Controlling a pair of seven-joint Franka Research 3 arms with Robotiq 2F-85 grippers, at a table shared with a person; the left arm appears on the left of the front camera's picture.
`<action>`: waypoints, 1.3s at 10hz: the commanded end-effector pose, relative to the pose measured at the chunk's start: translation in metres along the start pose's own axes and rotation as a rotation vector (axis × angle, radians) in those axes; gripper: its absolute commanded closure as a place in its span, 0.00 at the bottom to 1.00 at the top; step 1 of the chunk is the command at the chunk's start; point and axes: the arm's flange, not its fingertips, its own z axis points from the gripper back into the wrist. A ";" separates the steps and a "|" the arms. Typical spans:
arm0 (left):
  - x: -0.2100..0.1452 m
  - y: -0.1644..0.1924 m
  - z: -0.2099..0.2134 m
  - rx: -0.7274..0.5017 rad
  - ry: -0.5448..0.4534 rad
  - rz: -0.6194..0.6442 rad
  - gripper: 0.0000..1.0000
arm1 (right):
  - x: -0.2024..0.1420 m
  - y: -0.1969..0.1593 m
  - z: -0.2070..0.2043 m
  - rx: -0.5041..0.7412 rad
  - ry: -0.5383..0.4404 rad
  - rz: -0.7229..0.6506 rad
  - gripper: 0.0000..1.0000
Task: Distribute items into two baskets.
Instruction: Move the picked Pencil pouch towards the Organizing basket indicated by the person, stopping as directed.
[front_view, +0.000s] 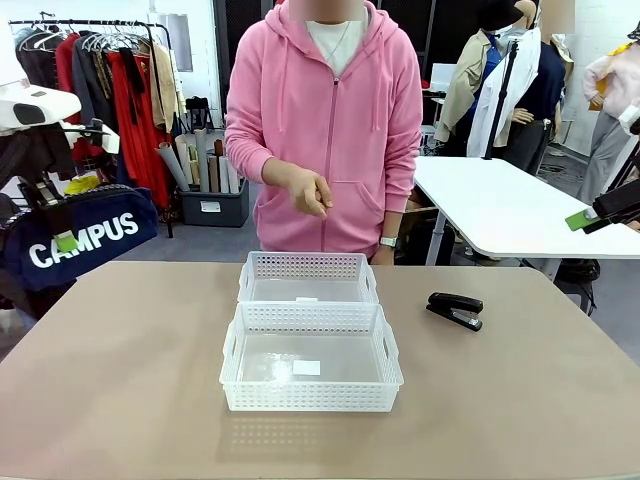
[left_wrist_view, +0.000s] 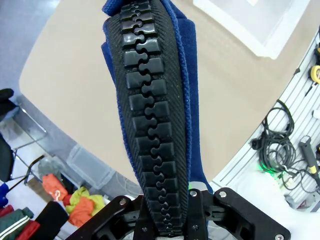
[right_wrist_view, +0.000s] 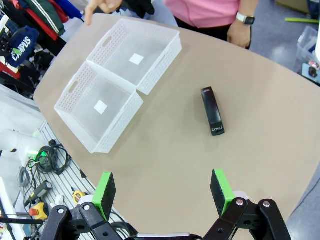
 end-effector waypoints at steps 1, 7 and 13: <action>-0.004 0.000 0.001 0.010 -0.006 0.006 1.00 | 0.001 0.000 0.000 0.012 -0.014 0.004 0.00; -0.004 0.000 0.001 0.010 -0.006 0.006 1.00 | 0.001 0.000 0.000 0.012 -0.014 0.004 0.00; 0.000 0.000 0.000 0.000 0.000 0.000 1.00 | 0.001 0.000 0.000 0.012 -0.014 0.004 0.00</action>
